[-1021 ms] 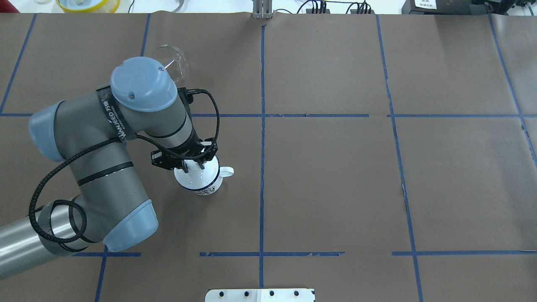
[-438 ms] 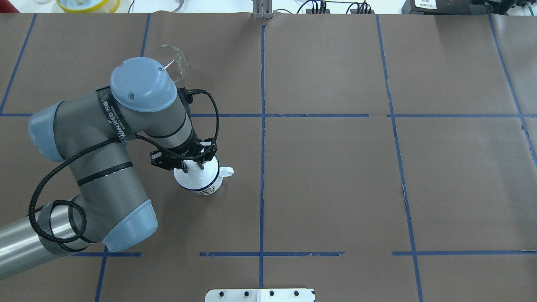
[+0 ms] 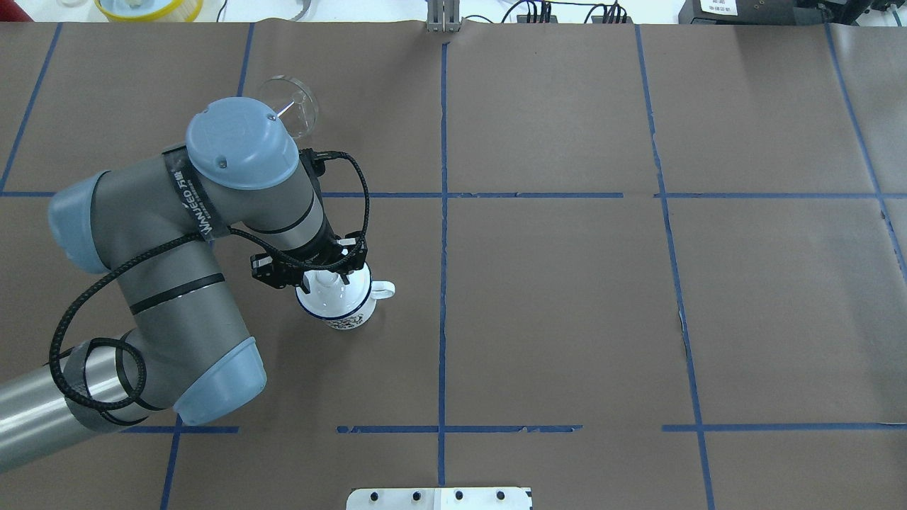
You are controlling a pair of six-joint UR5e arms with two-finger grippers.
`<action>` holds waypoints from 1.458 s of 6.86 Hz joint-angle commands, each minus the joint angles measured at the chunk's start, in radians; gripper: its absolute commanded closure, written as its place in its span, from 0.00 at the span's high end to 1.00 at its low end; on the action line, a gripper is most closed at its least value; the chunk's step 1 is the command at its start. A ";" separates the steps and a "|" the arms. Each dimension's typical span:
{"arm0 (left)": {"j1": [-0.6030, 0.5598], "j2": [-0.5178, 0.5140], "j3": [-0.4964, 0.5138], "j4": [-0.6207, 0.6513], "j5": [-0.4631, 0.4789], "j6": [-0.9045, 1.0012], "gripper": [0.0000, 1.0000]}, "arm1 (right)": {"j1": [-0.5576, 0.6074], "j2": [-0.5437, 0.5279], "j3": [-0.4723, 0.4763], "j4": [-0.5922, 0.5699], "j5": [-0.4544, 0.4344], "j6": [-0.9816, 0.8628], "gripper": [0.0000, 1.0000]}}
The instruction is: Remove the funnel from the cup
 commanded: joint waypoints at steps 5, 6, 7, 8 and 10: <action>-0.200 0.115 -0.209 0.005 -0.009 0.270 1.00 | 0.000 0.000 0.000 0.000 0.000 0.000 1.00; -0.300 0.147 -0.208 0.008 -0.014 0.413 1.00 | 0.000 0.000 0.000 0.000 0.000 0.000 1.00; -0.419 0.216 -0.198 0.008 -0.084 0.617 1.00 | 0.000 0.000 0.000 0.000 0.000 0.000 1.00; -0.540 0.294 -0.185 0.009 -0.127 0.852 1.00 | 0.000 0.000 0.000 0.000 0.000 0.000 1.00; -0.793 0.400 -0.077 0.006 -0.182 1.265 1.00 | 0.000 0.000 0.000 0.000 0.000 0.000 1.00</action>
